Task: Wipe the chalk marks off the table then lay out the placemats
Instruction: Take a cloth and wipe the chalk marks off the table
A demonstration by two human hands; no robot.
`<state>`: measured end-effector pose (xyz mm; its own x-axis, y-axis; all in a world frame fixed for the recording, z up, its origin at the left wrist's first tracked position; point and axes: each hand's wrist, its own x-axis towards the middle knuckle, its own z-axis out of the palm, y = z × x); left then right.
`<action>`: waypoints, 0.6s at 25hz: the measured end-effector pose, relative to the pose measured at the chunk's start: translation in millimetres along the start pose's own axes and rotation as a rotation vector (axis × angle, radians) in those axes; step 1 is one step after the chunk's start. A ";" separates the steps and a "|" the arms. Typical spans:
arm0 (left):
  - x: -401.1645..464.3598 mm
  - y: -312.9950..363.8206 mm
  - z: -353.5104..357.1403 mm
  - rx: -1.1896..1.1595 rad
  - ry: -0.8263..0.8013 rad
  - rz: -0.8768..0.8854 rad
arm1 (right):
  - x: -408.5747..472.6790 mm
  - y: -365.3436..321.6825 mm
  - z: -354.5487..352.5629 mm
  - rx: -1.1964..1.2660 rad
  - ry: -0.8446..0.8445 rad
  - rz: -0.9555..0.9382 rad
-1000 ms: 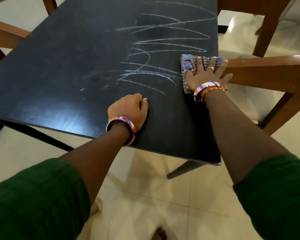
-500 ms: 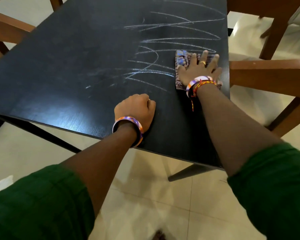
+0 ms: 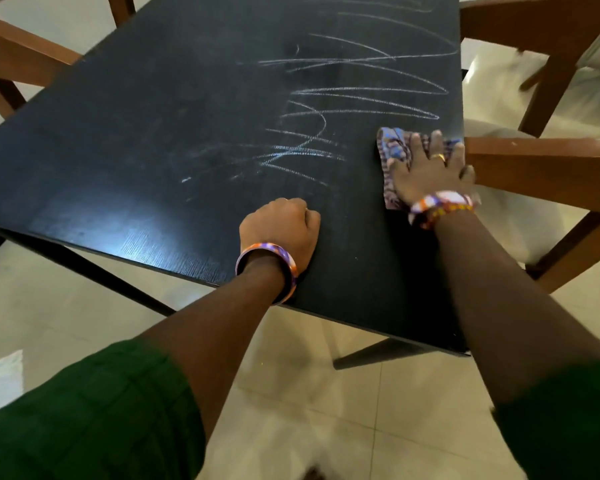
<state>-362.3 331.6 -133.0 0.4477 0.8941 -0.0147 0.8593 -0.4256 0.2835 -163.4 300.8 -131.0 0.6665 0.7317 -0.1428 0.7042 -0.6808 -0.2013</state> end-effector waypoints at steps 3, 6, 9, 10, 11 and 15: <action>-0.4 -0.1 -0.8 0.000 0.001 -0.015 | 11.1 -48.6 11.7 0.008 0.000 -0.156; -1.9 2.7 -3.4 0.024 -0.021 0.008 | -47.2 -51.5 28.1 -0.043 0.027 -0.337; -1.6 1.3 -2.6 0.001 -0.020 0.014 | -77.5 -8.3 25.1 -0.073 0.060 -0.262; -0.9 0.6 -2.1 -0.007 -0.017 0.012 | -61.5 3.2 18.8 -0.053 0.041 -0.177; -0.4 0.2 -1.2 -0.013 -0.014 0.011 | -38.8 9.7 10.3 -0.024 0.019 -0.085; 1.2 0.2 0.0 -0.032 -0.015 0.016 | 57.1 3.0 -8.3 0.028 0.000 0.058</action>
<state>-361.6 332.6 -133.0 0.4655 0.8847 -0.0243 0.8436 -0.4353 0.3144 -121.1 340.3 -131.7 0.7059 0.6911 -0.1553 0.6574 -0.7208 -0.2198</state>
